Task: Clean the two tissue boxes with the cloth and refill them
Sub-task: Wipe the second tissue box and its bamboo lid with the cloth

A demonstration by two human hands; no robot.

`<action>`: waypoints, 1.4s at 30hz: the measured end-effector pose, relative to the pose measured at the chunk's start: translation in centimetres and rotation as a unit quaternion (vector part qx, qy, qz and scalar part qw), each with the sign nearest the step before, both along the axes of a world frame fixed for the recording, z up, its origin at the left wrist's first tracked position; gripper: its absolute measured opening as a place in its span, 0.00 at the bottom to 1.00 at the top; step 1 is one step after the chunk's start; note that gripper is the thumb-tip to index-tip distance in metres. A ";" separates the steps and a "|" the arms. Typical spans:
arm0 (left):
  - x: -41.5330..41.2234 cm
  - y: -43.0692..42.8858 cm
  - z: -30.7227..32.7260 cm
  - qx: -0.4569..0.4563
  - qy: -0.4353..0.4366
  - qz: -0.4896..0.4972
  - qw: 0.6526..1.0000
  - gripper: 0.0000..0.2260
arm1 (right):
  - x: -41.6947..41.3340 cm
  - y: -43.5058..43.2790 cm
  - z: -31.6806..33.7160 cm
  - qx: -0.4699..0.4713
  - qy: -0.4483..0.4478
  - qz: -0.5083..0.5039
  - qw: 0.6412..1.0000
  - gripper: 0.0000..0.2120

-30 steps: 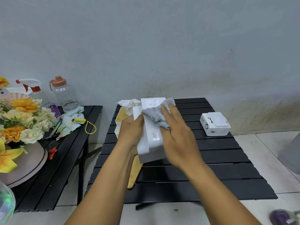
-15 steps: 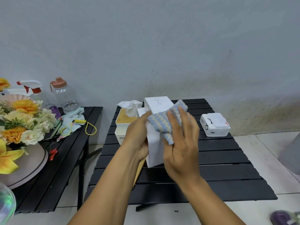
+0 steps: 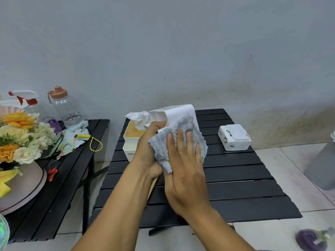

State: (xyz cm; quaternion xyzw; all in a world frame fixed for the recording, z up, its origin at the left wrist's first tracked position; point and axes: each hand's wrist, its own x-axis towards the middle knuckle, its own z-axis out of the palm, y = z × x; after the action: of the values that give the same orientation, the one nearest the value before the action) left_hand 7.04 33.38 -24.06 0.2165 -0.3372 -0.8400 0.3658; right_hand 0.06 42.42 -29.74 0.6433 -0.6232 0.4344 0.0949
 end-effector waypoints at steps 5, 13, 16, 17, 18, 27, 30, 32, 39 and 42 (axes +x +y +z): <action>-0.1 0.6 -0.4 -0.008 -0.009 0.036 0.999 0.21 | -2.1 -2.2 2.4 0.004 -0.105 -0.033 0.994 0.31; 0.5 -0.3 -0.3 -0.002 0.001 -0.003 1.000 0.13 | -0.2 -0.3 0.2 0.013 0.037 0.027 0.999 0.33; 0.2 0.3 -0.5 -0.031 -0.003 -0.013 0.999 0.16 | -2.3 -2.3 2.1 0.017 -0.008 -0.016 1.000 0.31; -0.1 0.6 -0.4 -0.009 -0.006 -0.015 1.000 0.17 | -2.9 -2.9 2.6 0.021 -0.030 -0.034 0.999 0.31; -0.4 0.7 -0.4 0.005 -0.015 -0.015 1.000 0.17 | -3.1 -3.0 2.7 0.022 -0.038 -0.048 0.998 0.31; 1.1 0.3 0.2 -0.003 -0.040 0.034 0.999 0.13 | -0.6 -0.3 1.0 0.016 0.075 0.003 0.997 0.33; 0.4 0.7 0.5 -0.002 -0.043 -0.009 0.999 0.18 | -2.4 -2.1 2.7 0.018 0.001 -0.043 0.999 0.31; 0.3 0.7 0.2 0.030 -0.037 -0.013 0.999 0.18 | -2.6 -2.3 2.7 0.020 -0.015 -0.058 0.998 0.30; 0.9 -0.6 1.1 0.055 -0.081 0.057 0.994 0.18 | 1.5 1.3 -1.0 0.066 0.030 0.041 0.997 0.32; 1.2 -0.3 1.6 0.068 -0.088 0.072 0.991 0.19 | 1.4 1.2 -0.4 0.064 0.037 0.041 0.996 0.31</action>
State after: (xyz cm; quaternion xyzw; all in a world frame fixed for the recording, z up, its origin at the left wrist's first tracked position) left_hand 8.26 33.06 -22.44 0.3382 -0.2934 -0.8100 0.3787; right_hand 1.41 43.59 -30.16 0.6883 -0.6190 0.3736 0.0588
